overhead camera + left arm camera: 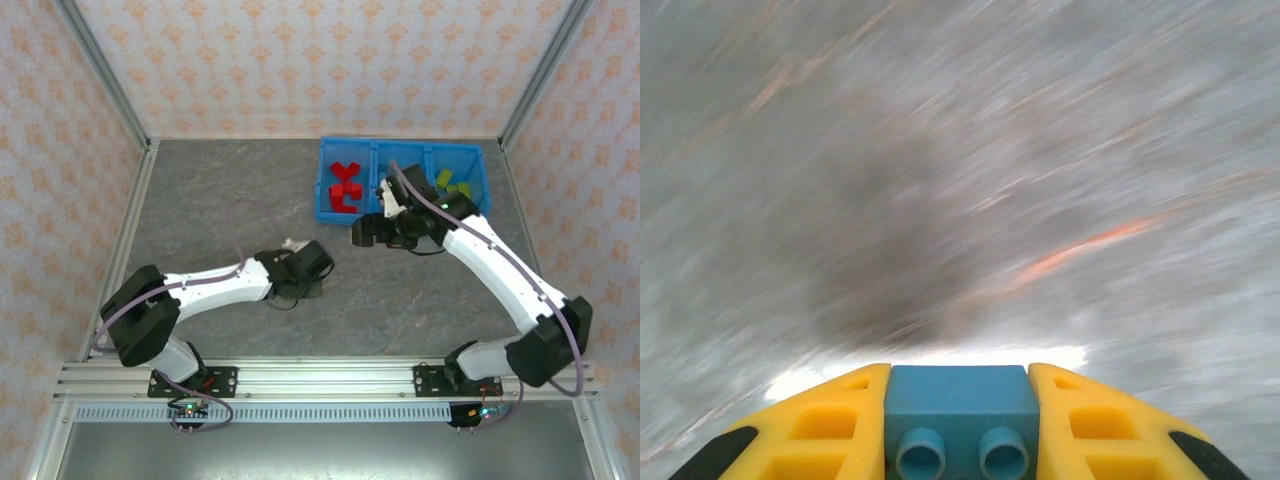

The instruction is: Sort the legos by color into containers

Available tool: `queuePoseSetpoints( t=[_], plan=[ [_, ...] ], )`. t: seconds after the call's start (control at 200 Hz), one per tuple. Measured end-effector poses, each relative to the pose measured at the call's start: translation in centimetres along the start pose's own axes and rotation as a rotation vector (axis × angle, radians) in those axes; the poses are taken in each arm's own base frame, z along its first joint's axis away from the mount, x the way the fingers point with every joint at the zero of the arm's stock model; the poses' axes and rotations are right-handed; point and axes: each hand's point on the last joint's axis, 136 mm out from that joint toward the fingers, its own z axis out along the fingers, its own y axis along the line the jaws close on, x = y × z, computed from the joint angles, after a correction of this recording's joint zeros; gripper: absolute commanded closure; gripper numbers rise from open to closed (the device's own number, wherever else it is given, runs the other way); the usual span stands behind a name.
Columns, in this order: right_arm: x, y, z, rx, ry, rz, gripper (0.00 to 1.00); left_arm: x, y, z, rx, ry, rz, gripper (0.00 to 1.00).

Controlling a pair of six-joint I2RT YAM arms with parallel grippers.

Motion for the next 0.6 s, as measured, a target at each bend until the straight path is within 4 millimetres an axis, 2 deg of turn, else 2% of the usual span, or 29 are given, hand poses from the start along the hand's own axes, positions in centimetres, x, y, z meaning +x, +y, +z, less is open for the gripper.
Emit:
queuePoseSetpoints(
  t=[0.17,0.305,0.445,0.546,0.601],
  plan=[
    [-2.5,-3.3,-5.5,0.188,-0.274,0.070,0.18,-8.8,-10.7,-2.3,0.164,-0.157,0.113,0.86],
    [-3.3,-4.6,-9.1,0.249,-0.425,0.121,0.17,-14.0,-16.6,-2.0,0.213,-0.261,0.189,0.86],
    [-3.2,-5.7,-11.0,0.289,-0.504,0.158,0.17,-18.7,-19.9,0.4,0.222,-0.328,0.228,0.86],
    [-2.6,-6.3,-10.9,0.301,-0.510,0.176,0.17,-21.8,-20.8,2.6,0.206,-0.374,0.243,0.85],
    [-2.2,-6.6,-10.7,0.304,-0.505,0.187,0.17,-23.0,-20.8,3.8,0.189,-0.393,0.257,0.81]
  ],
)
